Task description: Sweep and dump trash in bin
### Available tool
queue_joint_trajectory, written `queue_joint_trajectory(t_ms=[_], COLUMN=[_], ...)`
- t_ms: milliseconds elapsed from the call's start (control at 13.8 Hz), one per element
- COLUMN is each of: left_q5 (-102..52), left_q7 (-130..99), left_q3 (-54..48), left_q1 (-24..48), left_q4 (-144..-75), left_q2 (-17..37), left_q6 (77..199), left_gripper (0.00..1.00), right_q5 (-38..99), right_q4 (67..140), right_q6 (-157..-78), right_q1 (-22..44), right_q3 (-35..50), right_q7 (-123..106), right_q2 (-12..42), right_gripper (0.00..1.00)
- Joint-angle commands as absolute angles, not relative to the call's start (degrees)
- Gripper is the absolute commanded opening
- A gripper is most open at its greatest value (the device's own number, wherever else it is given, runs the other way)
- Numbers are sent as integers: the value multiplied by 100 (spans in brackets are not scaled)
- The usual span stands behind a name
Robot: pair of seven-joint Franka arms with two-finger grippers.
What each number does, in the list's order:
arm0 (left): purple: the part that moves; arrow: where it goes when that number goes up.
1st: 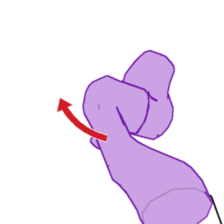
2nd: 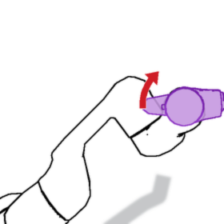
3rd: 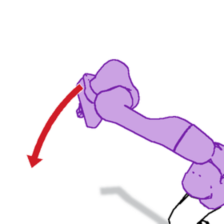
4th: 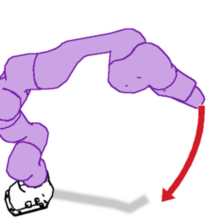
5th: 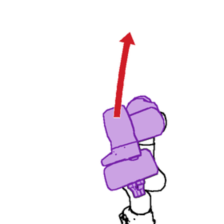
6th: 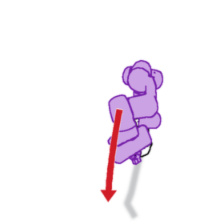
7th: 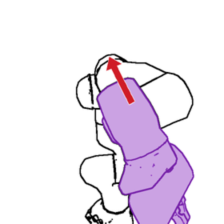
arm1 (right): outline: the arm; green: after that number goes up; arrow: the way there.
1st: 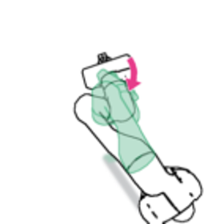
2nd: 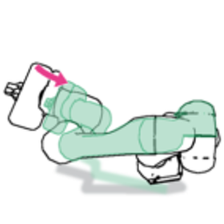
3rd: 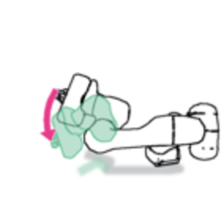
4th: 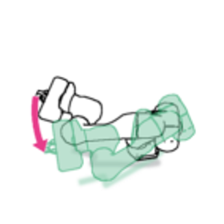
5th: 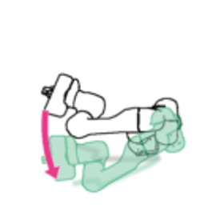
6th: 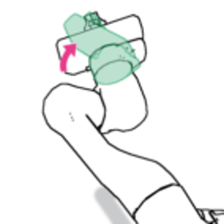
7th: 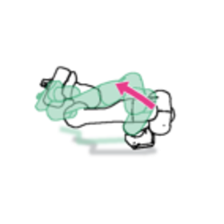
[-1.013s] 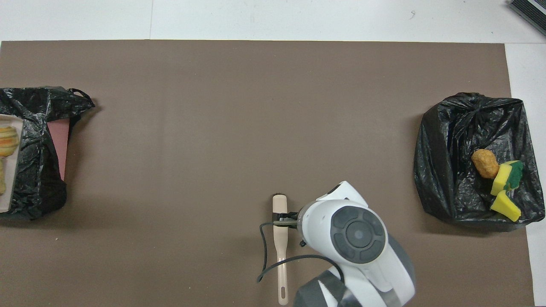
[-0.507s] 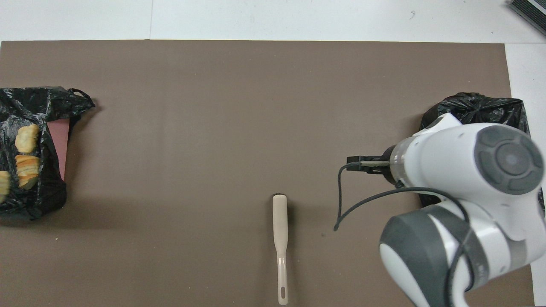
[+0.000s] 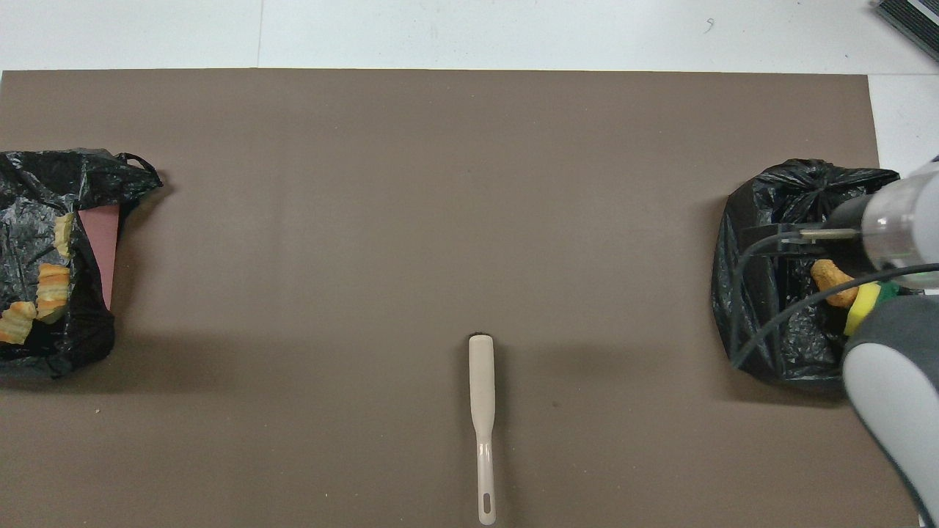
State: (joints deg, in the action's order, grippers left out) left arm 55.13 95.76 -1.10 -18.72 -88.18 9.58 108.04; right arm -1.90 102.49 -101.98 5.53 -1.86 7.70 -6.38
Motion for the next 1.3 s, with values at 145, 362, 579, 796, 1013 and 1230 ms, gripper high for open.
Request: queue_joint_trajectory(t_ms=[145,362,579,796,1013,1230], left_q5=[6231,6407,6285,5680,5161,4406], left_q7=[8755,8491,8098,7149,6243,4918], left_q3=[-35,-70,-105,-114,-149,-141], left_q1=[-1258,-906,-380,174,623,1010], left_q4=[-8815,-8807,-8807,-8807,-8772,-8771], left_q2=[914,801,782,756,747,695], left_q6=[10056,9669,9169,8501,7956,7525], left_gripper=[0,0,0,0,0,0], right_q5=[-194,-158,-123,-132,-158,121], right_q4=[9281,9378,9290,9343,9299,9238], right_q6=[-8895,-8860,-8824,-8912,-8860,-8720], right_q1=[527,562,615,615,606,537], right_q3=[-264,-343,-518,-580,-563,-580], right_q7=[642,633,484,431,378,-61], right_q2=[-554,-624,-641,-703,-677,-650], right_gripper=[100,100,100,100,100,100])
